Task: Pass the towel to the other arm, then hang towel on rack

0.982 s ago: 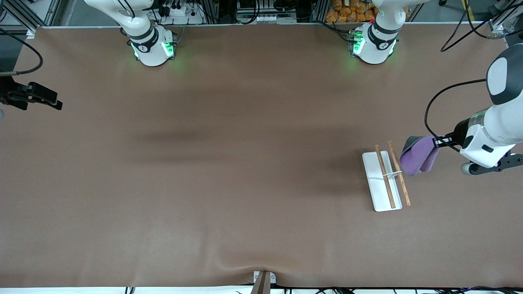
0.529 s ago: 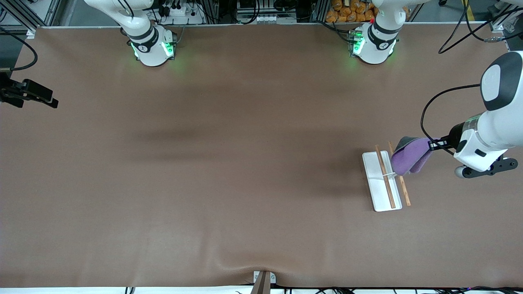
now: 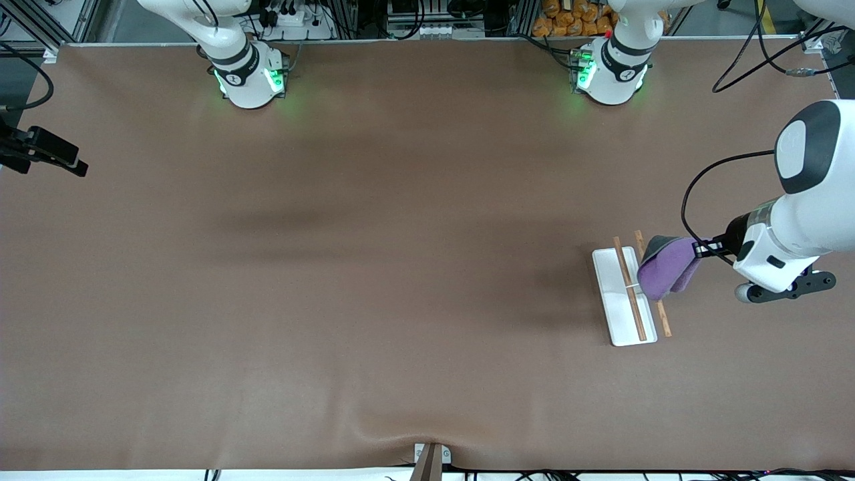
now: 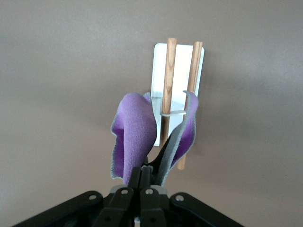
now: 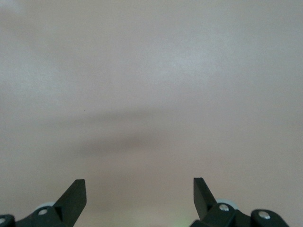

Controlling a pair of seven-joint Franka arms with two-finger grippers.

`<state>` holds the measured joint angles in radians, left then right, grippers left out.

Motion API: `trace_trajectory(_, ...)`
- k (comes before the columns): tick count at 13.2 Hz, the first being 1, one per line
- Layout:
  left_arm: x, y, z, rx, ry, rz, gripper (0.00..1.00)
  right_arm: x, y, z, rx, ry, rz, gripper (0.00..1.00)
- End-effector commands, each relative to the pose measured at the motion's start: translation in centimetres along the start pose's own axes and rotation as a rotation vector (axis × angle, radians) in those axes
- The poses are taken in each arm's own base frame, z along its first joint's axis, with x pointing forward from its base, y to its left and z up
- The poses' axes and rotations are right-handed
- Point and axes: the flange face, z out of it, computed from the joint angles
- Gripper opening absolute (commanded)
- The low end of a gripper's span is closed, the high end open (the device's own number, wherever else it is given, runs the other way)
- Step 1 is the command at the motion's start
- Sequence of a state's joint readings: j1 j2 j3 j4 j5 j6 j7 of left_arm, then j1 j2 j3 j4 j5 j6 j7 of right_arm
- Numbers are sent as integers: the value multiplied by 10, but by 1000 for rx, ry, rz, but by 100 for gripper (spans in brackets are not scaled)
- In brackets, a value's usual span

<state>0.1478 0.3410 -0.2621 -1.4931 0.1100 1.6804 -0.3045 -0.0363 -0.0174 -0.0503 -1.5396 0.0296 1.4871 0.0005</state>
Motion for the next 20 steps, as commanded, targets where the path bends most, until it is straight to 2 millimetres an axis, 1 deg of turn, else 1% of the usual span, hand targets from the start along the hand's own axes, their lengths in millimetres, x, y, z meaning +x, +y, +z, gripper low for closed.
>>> trace_trajectory(1,9,8,0,-9,27,5,0,-5,-1,-4,-12,-2,15,100)
trace_trajectory(5,15,19,8,-18,49,20,0,-2,0,-5,-16,11,17,100)
trace_trajectory(9,18,25,13,-23,55,28,0,-2,-1,-4,-16,8,15,100)
trace_trajectory(11,21,27,15,-28,71,30,0,-2,1,-7,-17,14,20,100)
trace_trajectory(12,24,28,21,-30,66,31,0,-2,3,-9,-15,17,23,100)
trace_trajectory(13,27,29,21,-34,81,32,0,-2,1,-8,-15,14,20,100)
trace_trajectory(16,32,45,34,-41,96,53,0,-2,0,-8,-16,11,18,100)
trace_trajectory(20,41,55,50,-55,113,63,0,-2,1,-8,-16,9,20,100)
